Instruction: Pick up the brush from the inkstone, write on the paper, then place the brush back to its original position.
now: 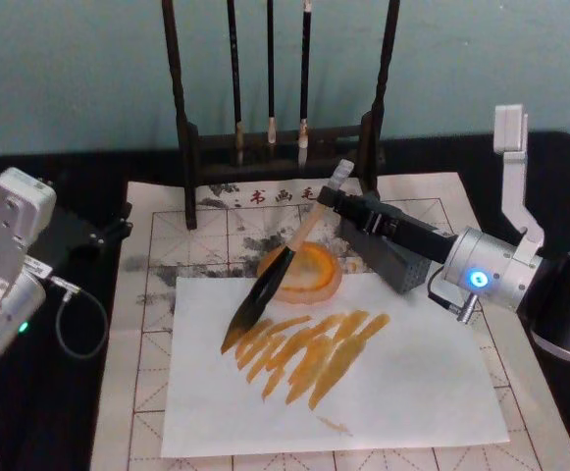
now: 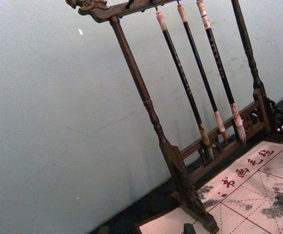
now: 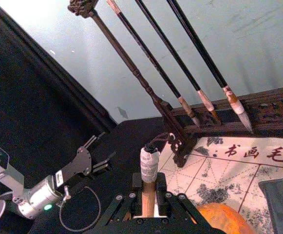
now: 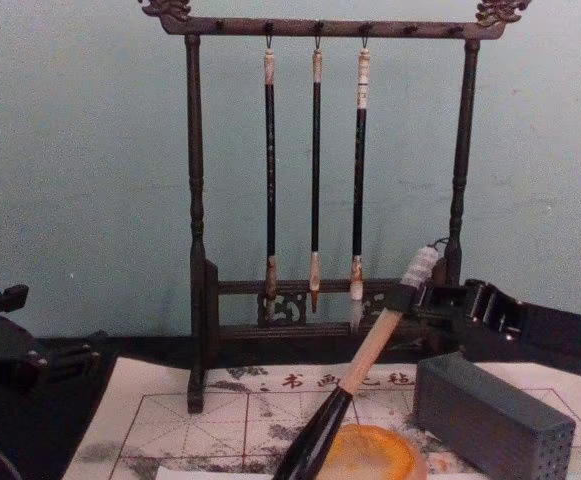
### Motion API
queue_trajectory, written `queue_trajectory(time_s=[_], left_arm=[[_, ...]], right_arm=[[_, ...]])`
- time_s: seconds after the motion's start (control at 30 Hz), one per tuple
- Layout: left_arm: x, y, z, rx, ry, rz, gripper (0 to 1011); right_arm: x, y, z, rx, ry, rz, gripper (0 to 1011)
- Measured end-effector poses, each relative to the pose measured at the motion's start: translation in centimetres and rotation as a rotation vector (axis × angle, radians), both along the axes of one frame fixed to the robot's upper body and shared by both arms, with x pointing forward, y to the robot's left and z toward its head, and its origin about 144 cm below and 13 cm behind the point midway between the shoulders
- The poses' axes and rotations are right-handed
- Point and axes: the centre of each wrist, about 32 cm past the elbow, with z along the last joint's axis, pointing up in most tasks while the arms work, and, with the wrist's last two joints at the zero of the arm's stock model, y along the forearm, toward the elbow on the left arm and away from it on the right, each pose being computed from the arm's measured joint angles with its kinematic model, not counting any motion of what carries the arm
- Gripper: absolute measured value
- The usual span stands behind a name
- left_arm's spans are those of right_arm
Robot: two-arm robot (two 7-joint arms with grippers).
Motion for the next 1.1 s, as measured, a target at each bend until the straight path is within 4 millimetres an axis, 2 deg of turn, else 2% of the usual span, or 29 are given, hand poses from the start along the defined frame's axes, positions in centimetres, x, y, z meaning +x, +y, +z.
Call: queue_trajectory(time_s=[1.1], left_arm=[[0.0,0.0,0.0,0.0,0.0,0.0,1001]], right_arm=[[0.44,-0.8,0.02,-0.016,-0.035,-0.048,191]])
